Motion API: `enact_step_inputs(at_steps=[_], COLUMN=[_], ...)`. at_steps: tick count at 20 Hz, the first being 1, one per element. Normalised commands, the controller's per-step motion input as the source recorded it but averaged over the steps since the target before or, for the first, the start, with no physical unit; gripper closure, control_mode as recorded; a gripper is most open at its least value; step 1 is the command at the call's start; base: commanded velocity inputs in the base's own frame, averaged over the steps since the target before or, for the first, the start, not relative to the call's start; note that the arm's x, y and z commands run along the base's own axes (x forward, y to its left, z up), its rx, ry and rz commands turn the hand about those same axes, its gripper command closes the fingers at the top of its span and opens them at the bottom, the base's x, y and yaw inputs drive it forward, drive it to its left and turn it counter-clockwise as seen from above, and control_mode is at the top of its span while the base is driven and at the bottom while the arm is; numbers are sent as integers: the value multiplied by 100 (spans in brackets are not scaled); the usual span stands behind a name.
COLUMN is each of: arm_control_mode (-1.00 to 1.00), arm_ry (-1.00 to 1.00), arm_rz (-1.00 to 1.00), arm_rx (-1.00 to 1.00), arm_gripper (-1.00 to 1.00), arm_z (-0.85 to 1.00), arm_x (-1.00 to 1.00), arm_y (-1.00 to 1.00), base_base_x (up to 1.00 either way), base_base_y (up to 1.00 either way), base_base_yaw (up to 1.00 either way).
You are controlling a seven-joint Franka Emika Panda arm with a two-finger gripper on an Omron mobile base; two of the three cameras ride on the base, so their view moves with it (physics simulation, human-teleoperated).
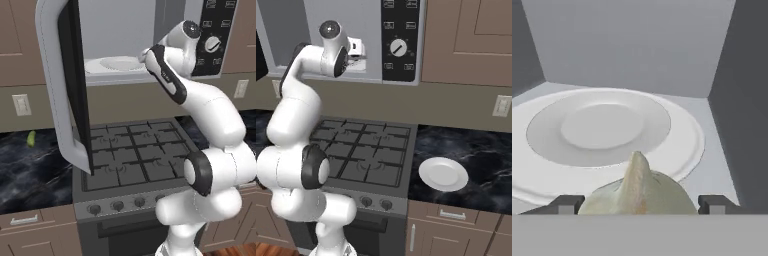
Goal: Pick the garlic from the microwave and place it on plate located on the counter.
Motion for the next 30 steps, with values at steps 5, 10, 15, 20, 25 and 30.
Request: enact_step_inputs(at_steps=[5,10,15,20,25,30], arm_control_mode=[-100,-100,-100,-100,-100,-100], arm_ry=[0,8,23,23,17,11], arm_rz=[-4,-16,-28,-23,-11,-1], arm_rx=[0,0,0,0,0,0], arm_gripper=[100,100,100,100,100,100], arm_z=[-44,-28,-41,-49,-39,-62], arm_x=[-100,-90,-17,-3,1,0], arm_y=[-73,-92,-100,-100,-98,-83], base_base_x=[0,0,0,0,0,0], base_base_y=[0,0,0,0,0,0], base_base_yaw=[0,0,0,0,0,0])
